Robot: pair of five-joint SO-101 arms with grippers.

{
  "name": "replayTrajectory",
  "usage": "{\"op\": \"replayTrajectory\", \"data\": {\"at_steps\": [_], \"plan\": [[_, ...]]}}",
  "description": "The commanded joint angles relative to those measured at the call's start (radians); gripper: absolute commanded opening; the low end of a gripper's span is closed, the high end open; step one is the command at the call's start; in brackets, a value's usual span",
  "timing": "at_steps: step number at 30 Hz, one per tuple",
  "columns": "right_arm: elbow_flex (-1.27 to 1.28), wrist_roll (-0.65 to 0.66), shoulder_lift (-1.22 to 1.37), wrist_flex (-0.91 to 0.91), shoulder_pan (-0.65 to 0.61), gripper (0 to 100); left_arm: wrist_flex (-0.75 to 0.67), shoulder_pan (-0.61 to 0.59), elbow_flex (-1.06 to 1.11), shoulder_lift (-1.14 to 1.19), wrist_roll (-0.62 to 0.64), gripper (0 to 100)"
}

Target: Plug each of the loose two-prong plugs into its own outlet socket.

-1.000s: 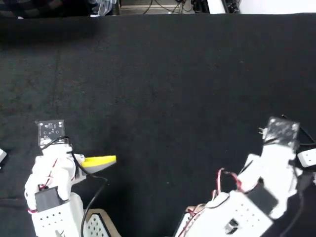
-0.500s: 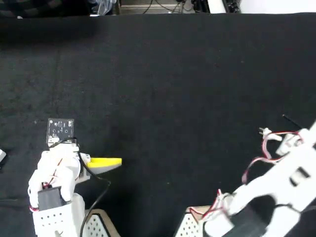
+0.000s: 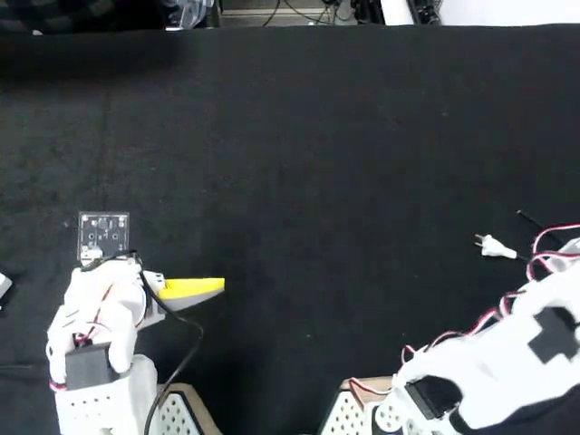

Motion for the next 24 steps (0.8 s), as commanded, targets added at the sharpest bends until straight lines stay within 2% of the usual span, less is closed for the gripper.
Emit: {"op": "replayTrajectory", "data": {"at_steps": [1,5,8,13,20,24], "plan": [[-0.177,-0.046,0.097,-0.006,0.003,41.2,-0.018,0.015,-0.186,0.242,-0.003,71],[-0.262,-0.061,0.145,-0.006,-0.008,41.2,-0.018,0.027,-0.338,0.476,0.002,71],[-0.295,-0.060,0.166,-0.006,-0.017,41.2,-0.021,0.105,-0.369,0.605,0.002,71],[-0.302,-0.060,0.185,-0.006,-0.046,41.2,-0.210,0.216,-0.265,0.700,0.120,71],[-0.280,-0.060,0.183,-0.006,-0.080,41.2,-0.428,0.168,-0.091,0.701,0.101,71],[-0.249,-0.060,0.185,-0.012,-0.081,38.1,-0.471,0.156,-0.068,0.701,0.080,71]]}}
